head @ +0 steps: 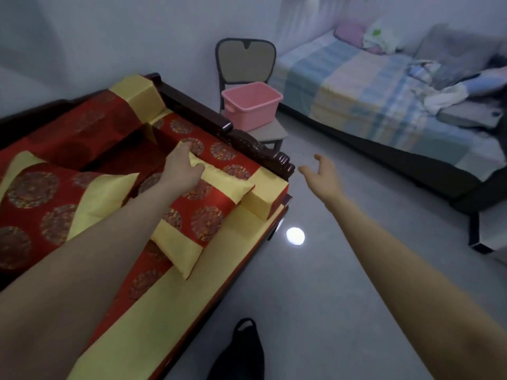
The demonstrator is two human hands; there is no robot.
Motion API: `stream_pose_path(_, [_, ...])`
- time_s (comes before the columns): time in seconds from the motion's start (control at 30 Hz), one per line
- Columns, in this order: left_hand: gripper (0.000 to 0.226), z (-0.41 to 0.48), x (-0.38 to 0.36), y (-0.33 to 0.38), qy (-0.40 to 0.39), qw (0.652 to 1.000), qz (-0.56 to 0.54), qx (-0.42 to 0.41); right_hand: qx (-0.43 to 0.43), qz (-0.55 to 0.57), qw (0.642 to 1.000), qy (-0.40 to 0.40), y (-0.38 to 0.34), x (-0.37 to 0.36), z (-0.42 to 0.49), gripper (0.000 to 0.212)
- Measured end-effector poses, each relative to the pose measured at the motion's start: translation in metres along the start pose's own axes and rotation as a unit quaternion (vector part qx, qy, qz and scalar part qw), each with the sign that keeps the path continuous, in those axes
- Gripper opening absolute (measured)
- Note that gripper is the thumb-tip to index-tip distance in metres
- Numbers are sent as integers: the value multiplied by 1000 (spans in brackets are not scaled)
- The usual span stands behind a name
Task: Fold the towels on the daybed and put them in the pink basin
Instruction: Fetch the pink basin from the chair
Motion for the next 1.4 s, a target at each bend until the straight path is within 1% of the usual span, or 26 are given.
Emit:
stream_pose_path(0.1, [65,57,-36,19,-9,1000,-17,9,-22,-7,1000,3,10,12,61,64])
stream_pose_path(0.27, [64,143,-91,63,-13,999,-34,29,-19,-51,998,13,21,47,162,64])
stream_pose_path(0.37, [64,194,-115,92,-31,999,-22,17,11,-105,994,17,30,74,223,66])
stream_pose_path(0.47, [62,251,-129,116,-13,1000,-8,10,42,-142,989,16,37,96,288,69])
stream_pose_path(0.53, [63,296,-145,136,21,1000,9,16,65,-153,986,4,39,108,348,69])
stream_pose_path(0.6, [63,319,-152,150,40,999,9,11,75,-149,986,2,38,112,382,69])
stream_pose_path(0.7, [61,362,-175,173,86,996,0,34,109,-143,983,-41,29,115,462,67])
stream_pose_path(0.77, [59,379,-190,181,88,995,8,50,121,-151,979,-70,24,113,502,67])
stream_pose_path(0.87, [60,403,-207,185,97,992,7,78,137,-150,975,-92,14,110,553,67])
stream_pose_path(1.0, [64,441,-220,183,106,985,-8,138,155,-146,969,-125,0,95,619,67])
stream_pose_path(1.1, [66,474,-226,173,114,980,-3,164,151,-130,970,-139,-10,76,668,66])
stream_pose_path(1.23, [66,540,-232,154,133,970,-10,202,165,-141,962,-167,-29,43,743,65])
stream_pose_path(1.4, [58,632,-236,129,162,962,-7,220,167,-142,959,-181,-60,7,843,64])
Point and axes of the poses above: each hand's wrist, its own z-axis towards the middle knuckle, its own x-axis out of the back of the hand, y = z × x, the point moved 2 cm from there along z, towards the middle knuckle, and after that the axes turned 7 degrees about -x, right-handed, at the moved point
